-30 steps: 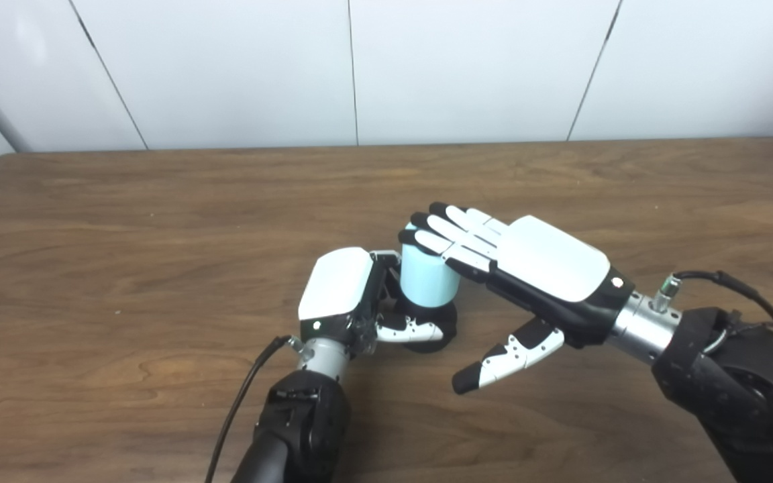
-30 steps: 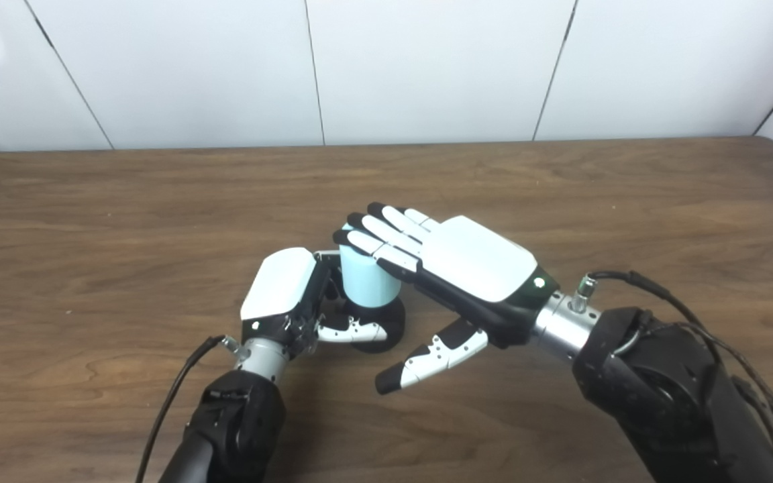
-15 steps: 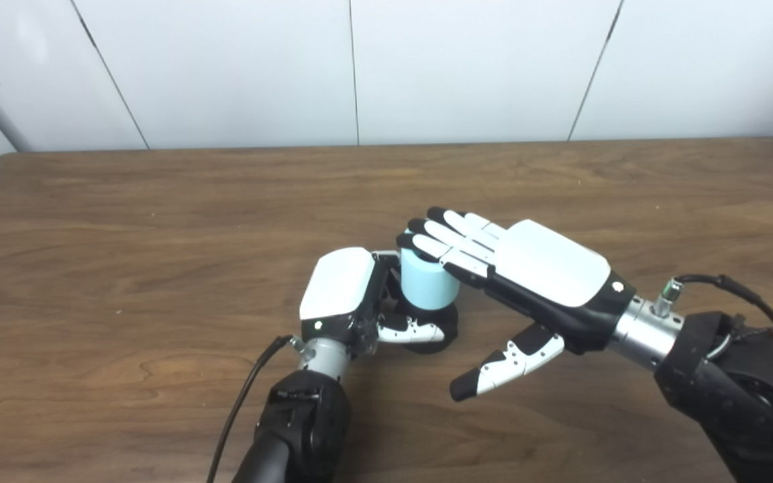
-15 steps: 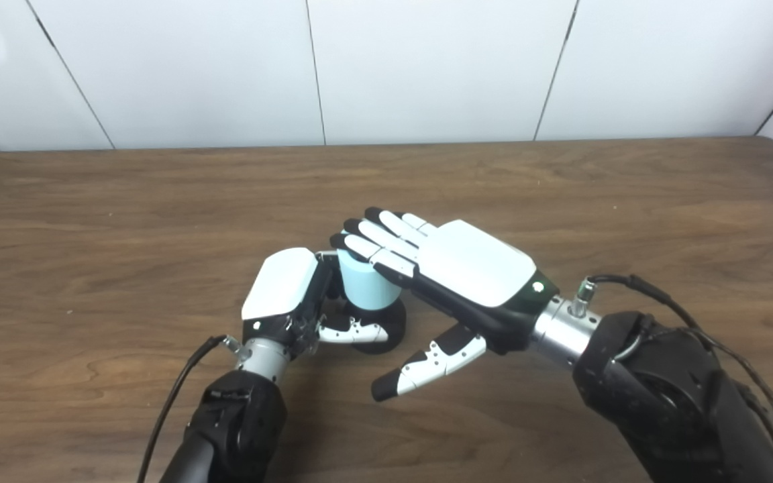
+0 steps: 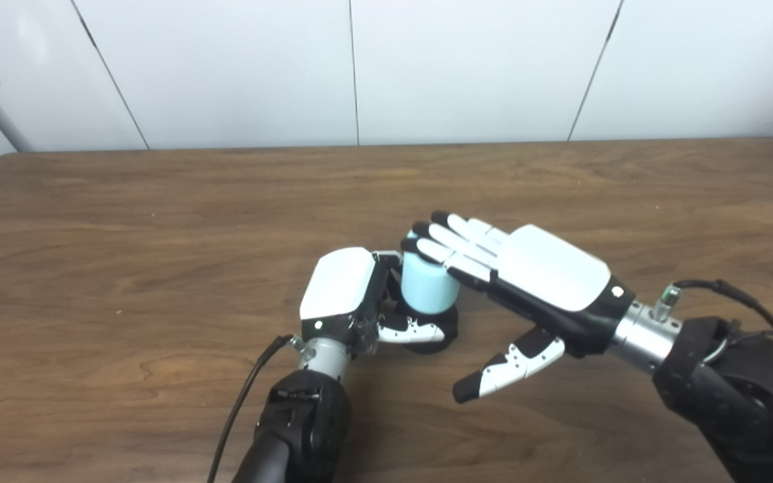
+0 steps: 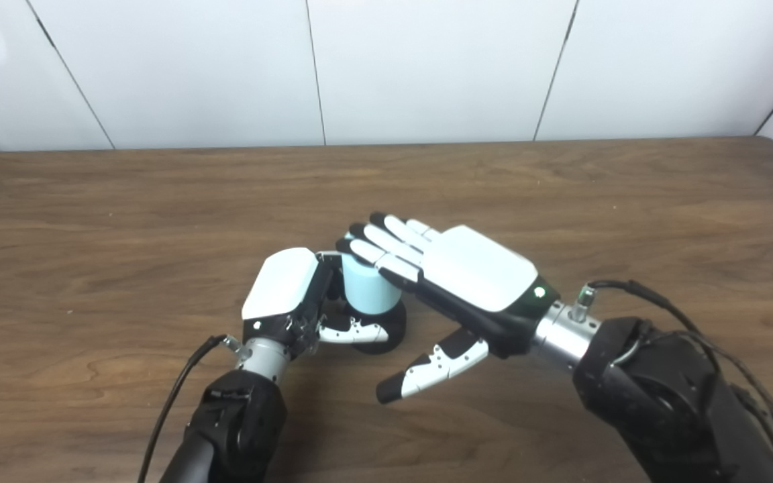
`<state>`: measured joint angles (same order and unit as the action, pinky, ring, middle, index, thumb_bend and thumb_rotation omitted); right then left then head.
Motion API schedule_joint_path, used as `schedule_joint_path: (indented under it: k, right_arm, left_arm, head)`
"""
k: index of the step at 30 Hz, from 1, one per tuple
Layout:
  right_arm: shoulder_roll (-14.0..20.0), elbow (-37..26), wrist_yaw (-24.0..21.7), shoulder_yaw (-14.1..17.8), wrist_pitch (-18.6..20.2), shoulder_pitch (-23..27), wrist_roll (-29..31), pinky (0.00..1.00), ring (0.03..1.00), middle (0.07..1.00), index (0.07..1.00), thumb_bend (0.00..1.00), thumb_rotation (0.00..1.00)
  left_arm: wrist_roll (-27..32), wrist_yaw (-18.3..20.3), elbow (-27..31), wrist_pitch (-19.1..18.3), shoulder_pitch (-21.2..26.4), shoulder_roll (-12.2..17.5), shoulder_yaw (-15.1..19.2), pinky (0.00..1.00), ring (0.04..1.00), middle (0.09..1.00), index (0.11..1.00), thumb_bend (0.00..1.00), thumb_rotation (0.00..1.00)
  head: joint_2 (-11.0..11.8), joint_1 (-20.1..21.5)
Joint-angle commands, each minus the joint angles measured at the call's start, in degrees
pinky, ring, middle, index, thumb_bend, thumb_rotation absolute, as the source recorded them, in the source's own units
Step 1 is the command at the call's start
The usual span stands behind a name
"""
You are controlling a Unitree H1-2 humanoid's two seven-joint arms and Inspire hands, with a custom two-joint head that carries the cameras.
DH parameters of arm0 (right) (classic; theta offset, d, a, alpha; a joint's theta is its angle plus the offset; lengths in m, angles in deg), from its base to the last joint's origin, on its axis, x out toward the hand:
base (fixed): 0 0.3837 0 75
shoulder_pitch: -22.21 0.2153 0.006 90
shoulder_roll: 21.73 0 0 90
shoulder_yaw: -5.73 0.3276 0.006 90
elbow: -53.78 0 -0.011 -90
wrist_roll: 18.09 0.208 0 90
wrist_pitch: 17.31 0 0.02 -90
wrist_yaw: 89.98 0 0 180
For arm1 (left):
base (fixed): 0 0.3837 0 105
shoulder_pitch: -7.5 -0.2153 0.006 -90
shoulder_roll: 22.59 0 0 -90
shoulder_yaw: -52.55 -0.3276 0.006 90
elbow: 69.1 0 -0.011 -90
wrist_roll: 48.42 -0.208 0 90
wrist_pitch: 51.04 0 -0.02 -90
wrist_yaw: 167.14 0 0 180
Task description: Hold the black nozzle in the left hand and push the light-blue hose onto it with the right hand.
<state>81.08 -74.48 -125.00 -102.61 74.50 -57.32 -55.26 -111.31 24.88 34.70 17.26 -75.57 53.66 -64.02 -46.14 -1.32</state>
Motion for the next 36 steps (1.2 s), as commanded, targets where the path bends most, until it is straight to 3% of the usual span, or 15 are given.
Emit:
schedule_joint_path:
  k: [1,12,19,26,36]
  right_arm:
    - [1.2,2.2,-3.7,-2.4,-1.0,-1.9,-0.1,0.98,1.0,1.0,0.986,0.65,0.91]
    - [1.7,2.2,-2.6,-2.4,-0.4,-0.9,0.3,1.0,1.0,1.0,0.994,0.63,0.92]
    - [0.3,-1.2,1.2,3.0,0.1,3.0,5.3,0.99,1.0,1.0,0.996,0.63,0.97]
    - [0.1,-3.9,1.4,8.9,3.5,6.0,11.1,1.0,1.0,1.0,0.984,0.6,0.95]
    - [-2.9,-3.4,4.5,12.1,4.3,3.6,12.3,0.97,1.0,1.0,0.978,0.57,0.93]
  left_arm:
    - [-0.7,2.2,-0.3,-1.4,-0.8,0.0,0.0,0.37,0.477,0.471,0.491,0.53,0.0]
    - [-0.8,2.1,-0.5,-1.2,-0.7,0.1,-0.1,0.38,0.493,0.483,0.489,0.53,0.0]
    - [-0.9,1.9,-0.8,-1.2,-0.7,0.1,-0.2,0.39,0.5,0.483,0.489,0.53,0.0]
    - [-0.6,1.5,-1.4,-1.2,-0.6,-0.3,-0.1,0.4,0.507,0.487,0.488,0.53,0.0]
    - [0.2,0.9,-2.3,-0.4,-0.3,0.3,0.6,0.4,0.512,0.48,0.489,0.53,0.0]
  head:
    - [-0.2,-0.3]
    - [-0.2,0.2]
    - [-0.1,0.3]
    - [0.1,0.2]
    - [0.2,0.5]
